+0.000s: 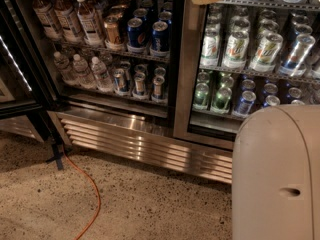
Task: Open right fridge door
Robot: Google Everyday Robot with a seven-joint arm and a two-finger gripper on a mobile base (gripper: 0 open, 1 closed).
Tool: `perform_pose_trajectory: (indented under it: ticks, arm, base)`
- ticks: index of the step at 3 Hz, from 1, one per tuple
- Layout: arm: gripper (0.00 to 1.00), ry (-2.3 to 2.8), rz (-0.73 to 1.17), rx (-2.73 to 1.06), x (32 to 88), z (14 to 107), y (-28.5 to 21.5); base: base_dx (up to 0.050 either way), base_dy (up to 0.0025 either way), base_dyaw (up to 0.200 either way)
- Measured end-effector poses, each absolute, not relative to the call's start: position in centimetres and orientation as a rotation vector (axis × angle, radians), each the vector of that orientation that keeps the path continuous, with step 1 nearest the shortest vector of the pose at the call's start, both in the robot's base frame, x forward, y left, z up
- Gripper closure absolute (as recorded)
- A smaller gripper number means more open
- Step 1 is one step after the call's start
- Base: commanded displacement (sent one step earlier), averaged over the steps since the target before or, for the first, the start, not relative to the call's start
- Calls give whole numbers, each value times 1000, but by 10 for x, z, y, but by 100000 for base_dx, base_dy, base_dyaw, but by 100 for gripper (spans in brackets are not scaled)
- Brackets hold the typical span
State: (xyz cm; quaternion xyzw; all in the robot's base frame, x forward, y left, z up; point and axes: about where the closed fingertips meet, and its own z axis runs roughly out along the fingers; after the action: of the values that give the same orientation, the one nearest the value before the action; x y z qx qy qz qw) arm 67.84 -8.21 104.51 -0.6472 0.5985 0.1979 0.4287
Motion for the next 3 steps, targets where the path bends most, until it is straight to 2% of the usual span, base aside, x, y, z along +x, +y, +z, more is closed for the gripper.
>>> perform_pose_trajectory:
  ticks: [1,3]
  arm:
    - [100,1494,494,-1616,678,1045,-82]
    - [100,1494,493,-1615,682,1036,-100]
  base:
    - [-4495,-194,8599]
    - [0,0,0]
